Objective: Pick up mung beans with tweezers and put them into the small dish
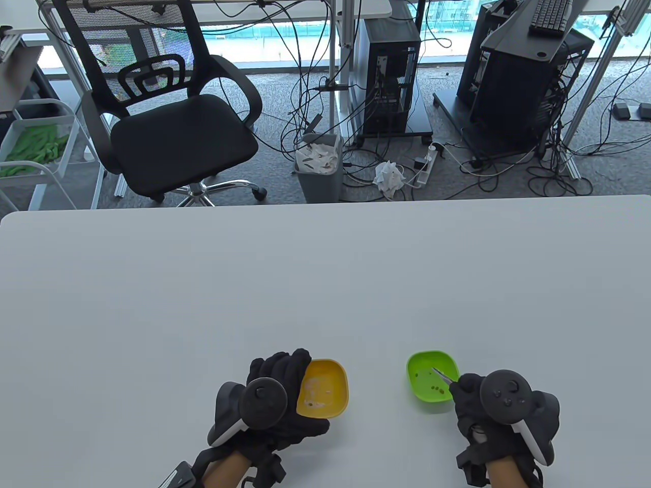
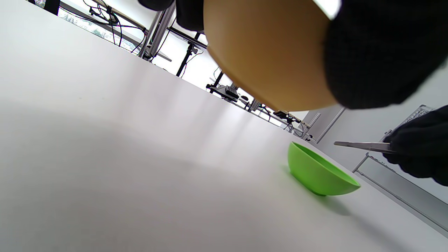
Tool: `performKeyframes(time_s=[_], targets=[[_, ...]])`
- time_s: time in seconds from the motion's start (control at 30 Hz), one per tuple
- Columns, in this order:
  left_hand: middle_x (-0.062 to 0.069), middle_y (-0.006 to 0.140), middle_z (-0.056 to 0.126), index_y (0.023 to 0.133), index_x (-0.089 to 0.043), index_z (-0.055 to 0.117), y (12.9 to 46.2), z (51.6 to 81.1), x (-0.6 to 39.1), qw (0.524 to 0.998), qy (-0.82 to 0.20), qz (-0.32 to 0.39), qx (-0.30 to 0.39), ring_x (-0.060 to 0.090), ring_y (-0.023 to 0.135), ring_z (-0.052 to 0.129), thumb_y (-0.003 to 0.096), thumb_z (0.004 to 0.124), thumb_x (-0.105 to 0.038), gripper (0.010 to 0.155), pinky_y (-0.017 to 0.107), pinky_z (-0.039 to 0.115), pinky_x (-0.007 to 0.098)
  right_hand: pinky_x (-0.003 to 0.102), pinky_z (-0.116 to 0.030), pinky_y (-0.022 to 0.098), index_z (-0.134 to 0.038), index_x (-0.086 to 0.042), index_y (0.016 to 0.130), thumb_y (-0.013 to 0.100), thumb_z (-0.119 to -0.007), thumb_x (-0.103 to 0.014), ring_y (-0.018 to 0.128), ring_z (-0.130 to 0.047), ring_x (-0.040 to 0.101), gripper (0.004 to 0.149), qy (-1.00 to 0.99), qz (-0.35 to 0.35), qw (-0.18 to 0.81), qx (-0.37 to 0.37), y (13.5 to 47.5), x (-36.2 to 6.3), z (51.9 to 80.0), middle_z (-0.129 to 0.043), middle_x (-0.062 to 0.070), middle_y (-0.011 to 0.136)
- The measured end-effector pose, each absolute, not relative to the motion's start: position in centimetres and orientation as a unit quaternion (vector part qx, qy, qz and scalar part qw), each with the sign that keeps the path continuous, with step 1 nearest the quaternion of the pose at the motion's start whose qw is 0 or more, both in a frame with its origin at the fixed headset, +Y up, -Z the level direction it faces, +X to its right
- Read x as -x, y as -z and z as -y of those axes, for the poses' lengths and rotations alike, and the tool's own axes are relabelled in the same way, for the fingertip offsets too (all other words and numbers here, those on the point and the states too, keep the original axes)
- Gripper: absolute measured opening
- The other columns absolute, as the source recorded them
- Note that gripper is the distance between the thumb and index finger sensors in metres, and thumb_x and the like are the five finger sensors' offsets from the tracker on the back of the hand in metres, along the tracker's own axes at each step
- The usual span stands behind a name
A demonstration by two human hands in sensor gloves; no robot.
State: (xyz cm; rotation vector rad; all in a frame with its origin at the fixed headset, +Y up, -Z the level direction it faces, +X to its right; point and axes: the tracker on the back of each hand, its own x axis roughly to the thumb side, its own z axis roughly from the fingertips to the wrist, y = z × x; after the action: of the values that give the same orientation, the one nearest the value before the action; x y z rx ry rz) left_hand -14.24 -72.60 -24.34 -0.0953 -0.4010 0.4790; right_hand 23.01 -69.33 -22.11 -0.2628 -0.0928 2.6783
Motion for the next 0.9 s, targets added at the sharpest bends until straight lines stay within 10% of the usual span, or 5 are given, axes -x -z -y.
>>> performKeyframes(time_s=[0.43, 0.7, 0.9], targets=[[0.01, 0.115, 0.048, 0.115, -0.015, 0.028, 24.3, 72.6, 14.1, 0.95, -0.236, 0.2, 0.047, 0.043, 0.113, 0.042, 0.0289, 0.097, -0.071, 0.123, 0.078, 0.025, 0.07, 0.026, -0.086, 0.01, -0.097, -0.004, 0.069, 0.047, -0.088, -0.032, 0.021, -0.095, 0.014, 0.037, -0.966, 0.059, 0.24, 0.07, 21.8, -21.9, 68.7, -0.098, 0.017, 0.05], [0.01, 0.115, 0.048, 0.115, -0.015, 0.028, 24.4, 72.6, 14.2, 0.949, -0.238, 0.199, 0.052, 0.043, 0.113, 0.042, 0.0288, 0.097, -0.071, 0.123, 0.078, 0.025, 0.07, 0.025, -0.086, 0.011, -0.096, -0.004, 0.07, 0.048, -0.087, -0.033, 0.022, -0.095, 0.013, 0.037, -0.966, 0.072, 0.211, -0.129, 21.3, -11.1, 64.6, -0.098, 0.016, 0.051], [0.01, 0.115, 0.048, 0.115, -0.015, 0.028, 24.4, 72.5, 14.2, 0.949, -0.238, 0.2, 0.052, 0.044, 0.113, 0.042, 0.0281, 0.097, -0.071, 0.124, 0.078, 0.025, 0.07, 0.025, -0.086, 0.011, -0.097, -0.005, 0.07, 0.047, -0.088, -0.033, 0.022, -0.095, 0.013, 0.037, -0.965, 0.034, 0.179, -0.19, 20.8, -6.5, 66.5, -0.098, 0.016, 0.051]])
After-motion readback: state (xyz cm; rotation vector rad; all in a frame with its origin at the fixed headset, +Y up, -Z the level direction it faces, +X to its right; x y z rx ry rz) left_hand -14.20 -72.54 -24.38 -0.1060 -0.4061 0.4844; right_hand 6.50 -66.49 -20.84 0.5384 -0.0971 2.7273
